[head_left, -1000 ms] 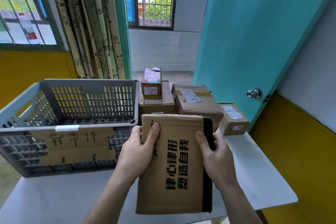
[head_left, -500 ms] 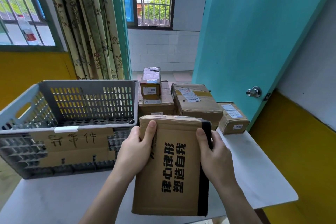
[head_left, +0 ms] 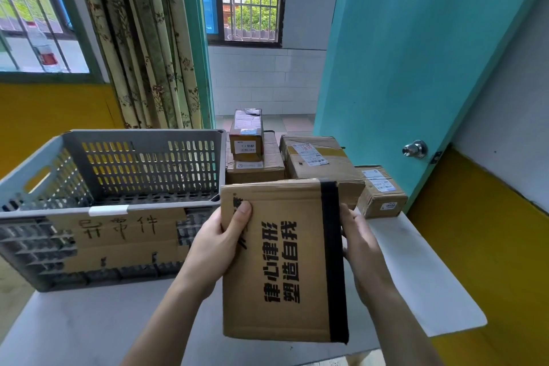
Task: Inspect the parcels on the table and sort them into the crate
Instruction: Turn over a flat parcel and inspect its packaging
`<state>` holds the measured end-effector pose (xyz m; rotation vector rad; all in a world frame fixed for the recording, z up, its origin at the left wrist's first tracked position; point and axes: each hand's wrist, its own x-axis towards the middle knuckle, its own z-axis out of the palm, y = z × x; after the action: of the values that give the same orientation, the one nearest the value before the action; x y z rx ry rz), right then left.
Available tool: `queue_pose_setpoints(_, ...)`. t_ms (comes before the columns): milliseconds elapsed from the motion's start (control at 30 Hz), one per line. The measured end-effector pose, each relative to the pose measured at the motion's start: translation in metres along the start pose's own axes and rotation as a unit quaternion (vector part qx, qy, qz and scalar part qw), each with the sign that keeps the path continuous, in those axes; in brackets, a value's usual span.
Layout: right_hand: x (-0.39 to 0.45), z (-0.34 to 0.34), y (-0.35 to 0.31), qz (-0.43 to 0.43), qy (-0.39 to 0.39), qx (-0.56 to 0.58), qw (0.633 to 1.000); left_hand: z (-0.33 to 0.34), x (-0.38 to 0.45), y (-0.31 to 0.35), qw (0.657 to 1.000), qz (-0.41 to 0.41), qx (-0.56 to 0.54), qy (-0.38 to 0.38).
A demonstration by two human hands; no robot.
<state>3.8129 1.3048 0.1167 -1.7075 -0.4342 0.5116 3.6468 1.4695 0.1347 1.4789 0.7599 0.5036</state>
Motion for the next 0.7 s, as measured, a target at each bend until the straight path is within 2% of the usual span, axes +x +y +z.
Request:
queue_pose_setpoints(100,-0.001,0.0,0.002,0.048,-0.064,0.018,0.997,0.0,0.0,0.001,1.0,-0.007,-0.021,-0.009)
queue_pose_setpoints(167,-0.003,-0.002,-0.002,0.063,-0.077,0.002,0.995,0.0,0.0,0.0,1.0,-0.005,-0.02,-0.005)
queue_pose_setpoints(333,0.001,-0.009,0.001,0.059,-0.024,-0.019,0.998,0.002,0.002,0.001,1.0,-0.009,-0.005,0.006)
queue_pose_setpoints(467,0.003,-0.013,0.013,0.07,0.025,-0.04,0.996,0.007,0.005,0.005,0.993,0.02,0.103,0.062)
queue_pose_setpoints(700,-0.002,-0.007,0.009,0.059,0.049,-0.031,0.997,0.028,-0.006,0.008,0.969,-0.034,0.245,0.013)
